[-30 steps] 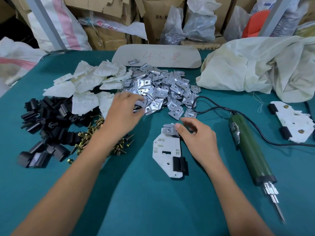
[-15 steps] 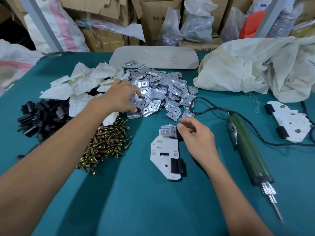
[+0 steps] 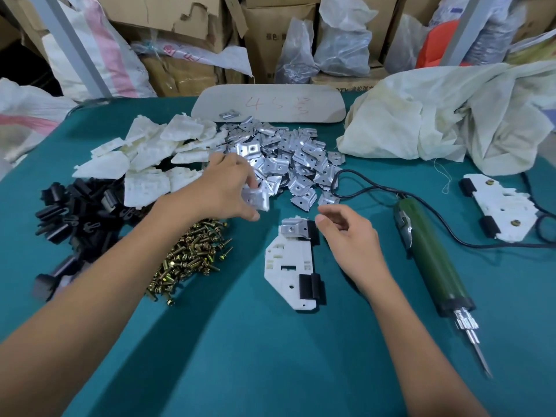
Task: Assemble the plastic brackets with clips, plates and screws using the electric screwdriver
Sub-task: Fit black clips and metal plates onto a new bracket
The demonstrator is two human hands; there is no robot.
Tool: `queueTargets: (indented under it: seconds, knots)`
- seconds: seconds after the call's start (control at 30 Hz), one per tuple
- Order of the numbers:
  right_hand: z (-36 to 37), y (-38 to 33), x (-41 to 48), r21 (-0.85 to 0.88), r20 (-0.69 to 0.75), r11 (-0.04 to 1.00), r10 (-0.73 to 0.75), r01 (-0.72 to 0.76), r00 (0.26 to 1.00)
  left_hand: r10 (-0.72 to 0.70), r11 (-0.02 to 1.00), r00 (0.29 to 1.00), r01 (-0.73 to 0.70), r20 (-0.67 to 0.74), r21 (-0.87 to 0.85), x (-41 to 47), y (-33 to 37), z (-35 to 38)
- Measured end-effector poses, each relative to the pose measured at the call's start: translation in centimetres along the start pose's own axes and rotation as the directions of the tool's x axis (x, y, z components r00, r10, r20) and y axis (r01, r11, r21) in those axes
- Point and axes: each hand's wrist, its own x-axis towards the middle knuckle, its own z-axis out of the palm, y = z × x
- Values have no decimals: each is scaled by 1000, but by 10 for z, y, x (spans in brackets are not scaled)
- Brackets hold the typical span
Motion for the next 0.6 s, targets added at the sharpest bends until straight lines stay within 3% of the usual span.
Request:
queueTargets:
  seconds: [0.17, 0.3, 0.47, 0.6]
  knots:
    - [-12, 3, -24, -4, 38, 1000, 28, -28, 999, 204, 975, 962, -182, 182, -128, -69, 42, 24]
    - [-23, 4, -53, 64, 111, 989, 122, -130, 986, 241, 968, 955, -225, 174, -107, -80, 54, 39]
    - [-25, 8, -75, -18, 220, 980, 197, -198, 955, 261, 965, 952, -251, 158, -78, -81, 63, 45]
    - [-22, 9, -80, 16, 232, 975, 212, -222, 949, 268, 963, 952, -260, 148, -71, -81, 69, 48]
